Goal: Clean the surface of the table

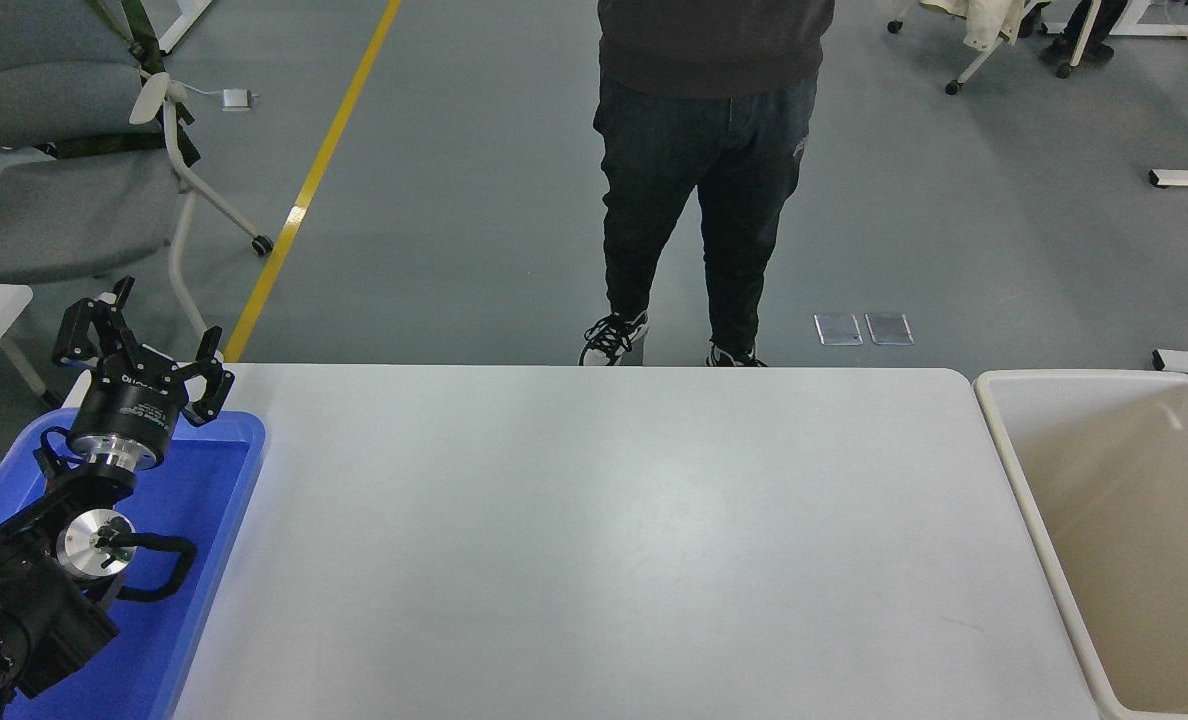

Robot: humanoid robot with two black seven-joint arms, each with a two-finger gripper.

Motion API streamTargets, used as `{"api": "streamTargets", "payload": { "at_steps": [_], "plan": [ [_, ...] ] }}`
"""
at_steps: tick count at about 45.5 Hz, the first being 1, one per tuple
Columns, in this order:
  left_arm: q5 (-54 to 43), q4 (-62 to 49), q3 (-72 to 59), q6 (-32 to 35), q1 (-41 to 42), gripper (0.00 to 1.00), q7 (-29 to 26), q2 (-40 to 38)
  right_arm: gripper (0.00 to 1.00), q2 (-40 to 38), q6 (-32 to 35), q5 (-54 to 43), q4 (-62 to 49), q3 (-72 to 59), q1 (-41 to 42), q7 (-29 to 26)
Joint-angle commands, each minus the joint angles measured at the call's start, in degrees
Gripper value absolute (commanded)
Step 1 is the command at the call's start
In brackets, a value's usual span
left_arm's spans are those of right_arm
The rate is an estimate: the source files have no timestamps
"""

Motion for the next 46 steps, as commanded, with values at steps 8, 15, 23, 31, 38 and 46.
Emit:
{"api": "streamTargets", "payload": {
  "at_steps": [8,15,23,31,38,46],
  "plan": [
    [0.0,0.0,0.0,0.0,0.0,1.0,0.0,0.0,0.99,-7.3,2.8,5.0,13.2,29.0,-0.2,0.2],
    [0.0,0.0,0.0,0.0,0.0,1.0,0.0,0.0,0.99,-9.3,3.0,5.0,22.2,35.7,-3.1,0.2],
    [0.0,0.0,0.0,0.0,0.0,1.0,0.0,0.0,0.99,-9.5,10.0,5.0,32.5,46.3,-9.4,0.6],
    [0.0,0.0,0.0,0.0,0.0,1.0,0.0,0.0,0.99,-8.6,21.2,4.7,35.7,52.6,-12.6,0.6],
    [0.0,0.0,0.0,0.0,0.0,1.0,0.0,0.0,0.99,-6.1,21.9,-3.6,37.6,53.3,-12.7,3.3],
    [0.0,0.0,0.0,0.0,0.0,1.0,0.0,0.0,0.99,0.2,21.6,-12.1,41.1,54.9,-12.2,7.0]
  ]
}}
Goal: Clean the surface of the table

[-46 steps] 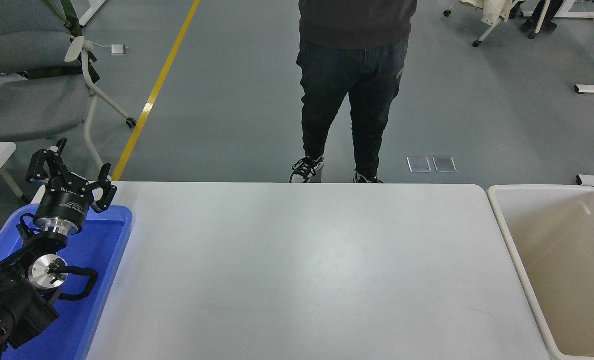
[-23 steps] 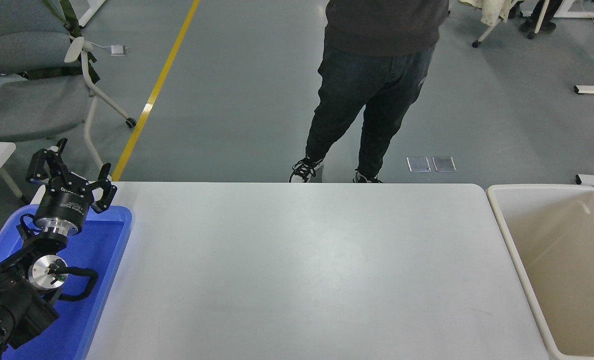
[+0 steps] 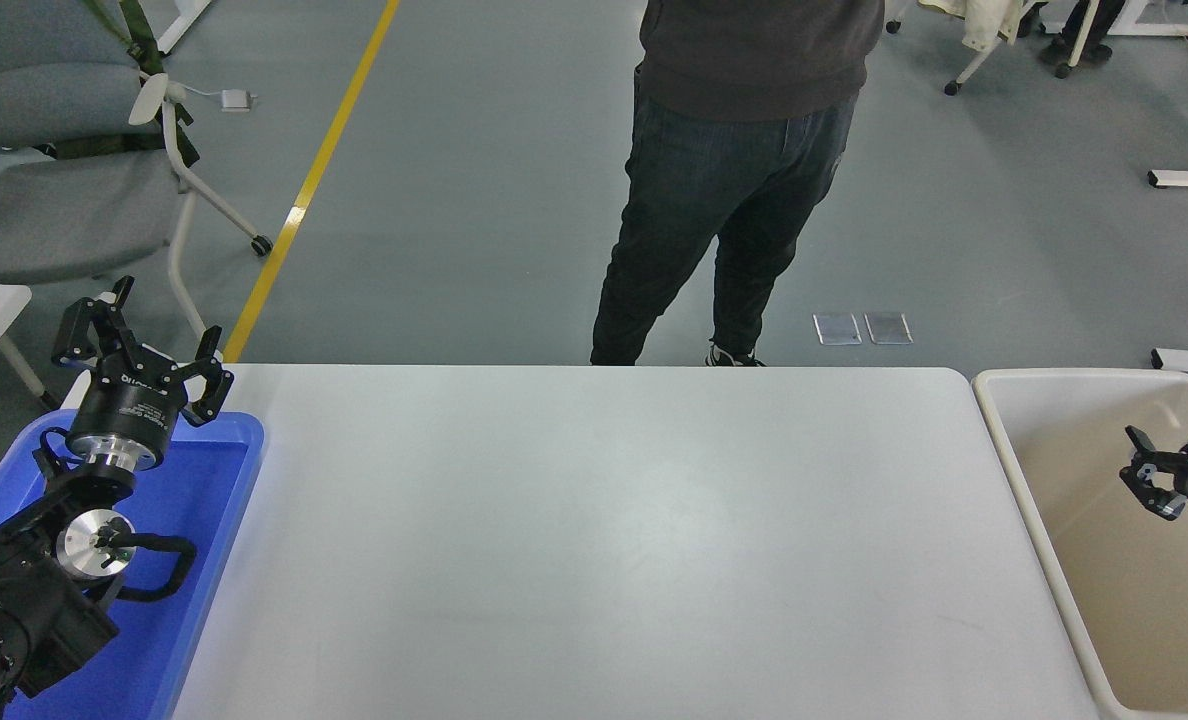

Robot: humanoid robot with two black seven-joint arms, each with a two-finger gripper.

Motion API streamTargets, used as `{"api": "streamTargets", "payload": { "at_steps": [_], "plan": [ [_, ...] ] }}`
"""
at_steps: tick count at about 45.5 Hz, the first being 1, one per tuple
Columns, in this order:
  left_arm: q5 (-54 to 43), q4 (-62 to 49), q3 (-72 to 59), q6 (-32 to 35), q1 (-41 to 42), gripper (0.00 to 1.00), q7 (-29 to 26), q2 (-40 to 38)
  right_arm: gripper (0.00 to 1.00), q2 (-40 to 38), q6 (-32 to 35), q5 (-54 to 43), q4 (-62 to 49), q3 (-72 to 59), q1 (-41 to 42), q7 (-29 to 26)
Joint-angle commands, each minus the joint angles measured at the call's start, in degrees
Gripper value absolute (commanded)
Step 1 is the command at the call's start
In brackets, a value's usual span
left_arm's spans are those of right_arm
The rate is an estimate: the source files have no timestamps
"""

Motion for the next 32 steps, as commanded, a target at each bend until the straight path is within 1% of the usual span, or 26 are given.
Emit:
{"api": "streamTargets", "payload": {
  "at_steps": [1,7,12,17,32],
  "plan": [
    [0.0,0.0,0.0,0.0,0.0,1.0,0.0,0.0,0.99,6.1,2.3,-9.4,5.2,4.1,-0.7,4.7],
    [0.0,0.0,0.0,0.0,0.0,1.0,0.0,0.0,0.99,9.4,1.7,-11.5,4.7,4.7,0.1,7.7],
    [0.0,-0.1,0.0,0.0,0.0,1.0,0.0,0.0,0.99,11.3,-0.8,-14.7,2.9,4.1,2.2,8.8],
    [0.0,0.0,0.0,0.0,0.0,1.0,0.0,0.0,0.99,12.9,-1.1,-15.3,2.0,4.2,3.0,9.9],
    [0.0,0.0,0.0,0.0,0.0,1.0,0.0,0.0,0.99,14.1,-1.5,-15.1,1.5,3.7,4.3,10.5]
  ]
}}
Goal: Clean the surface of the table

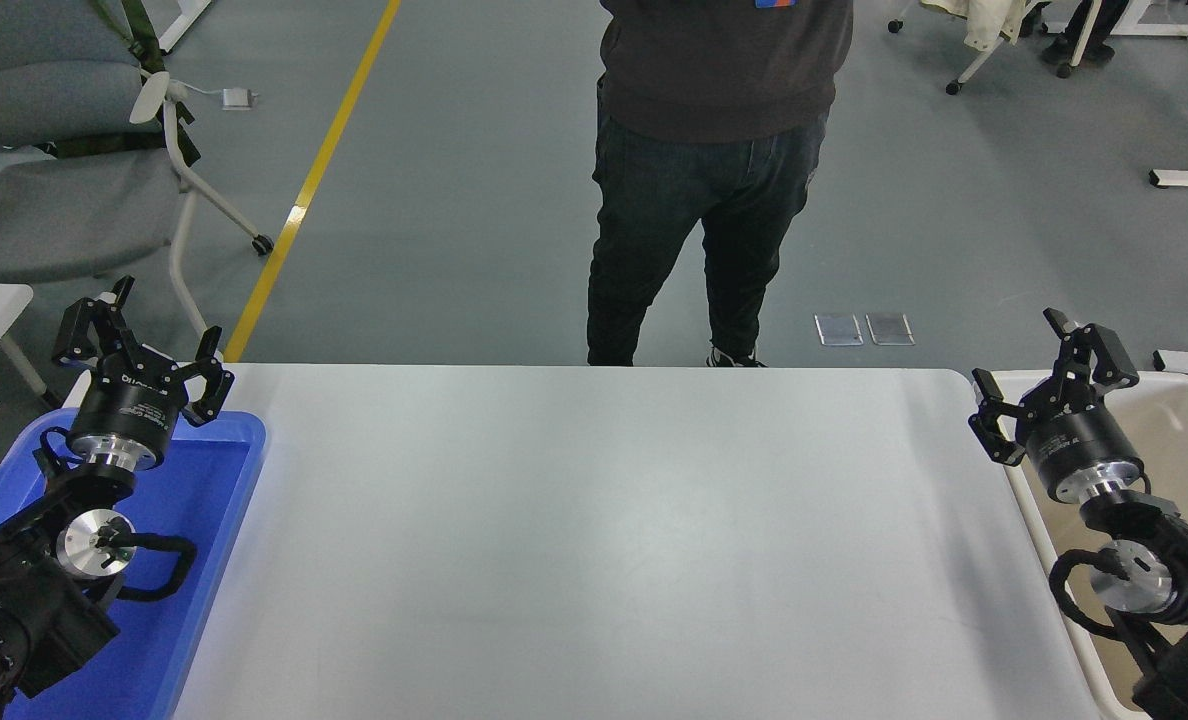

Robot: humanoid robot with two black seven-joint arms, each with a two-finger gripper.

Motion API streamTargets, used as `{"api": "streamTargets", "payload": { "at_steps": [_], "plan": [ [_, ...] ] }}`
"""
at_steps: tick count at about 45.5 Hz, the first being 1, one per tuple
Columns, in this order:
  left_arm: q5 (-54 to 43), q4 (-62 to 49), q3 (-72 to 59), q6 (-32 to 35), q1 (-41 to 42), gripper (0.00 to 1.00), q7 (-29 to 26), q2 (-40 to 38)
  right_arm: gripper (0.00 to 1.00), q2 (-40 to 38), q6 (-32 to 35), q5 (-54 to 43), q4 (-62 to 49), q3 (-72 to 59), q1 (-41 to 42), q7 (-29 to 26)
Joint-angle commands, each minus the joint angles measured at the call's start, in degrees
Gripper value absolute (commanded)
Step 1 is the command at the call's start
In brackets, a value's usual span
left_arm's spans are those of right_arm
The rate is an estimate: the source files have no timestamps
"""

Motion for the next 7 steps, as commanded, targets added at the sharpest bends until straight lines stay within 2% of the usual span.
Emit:
{"api": "streamTargets", "payload": {
  "at_steps": [1,7],
  "plan": [
    [0.0,0.1,0.0,0.0,0.0,1.0,0.0,0.0,0.99,1.4,-0.2,-0.7,0.2,-0.3,1.0,0.8],
    [0.0,0.0,0.0,0.0,0.0,1.0,0.0,0.0,0.99,0.8,0.0,-0.1,0.9,-0.4,0.9,0.8]
  ]
}}
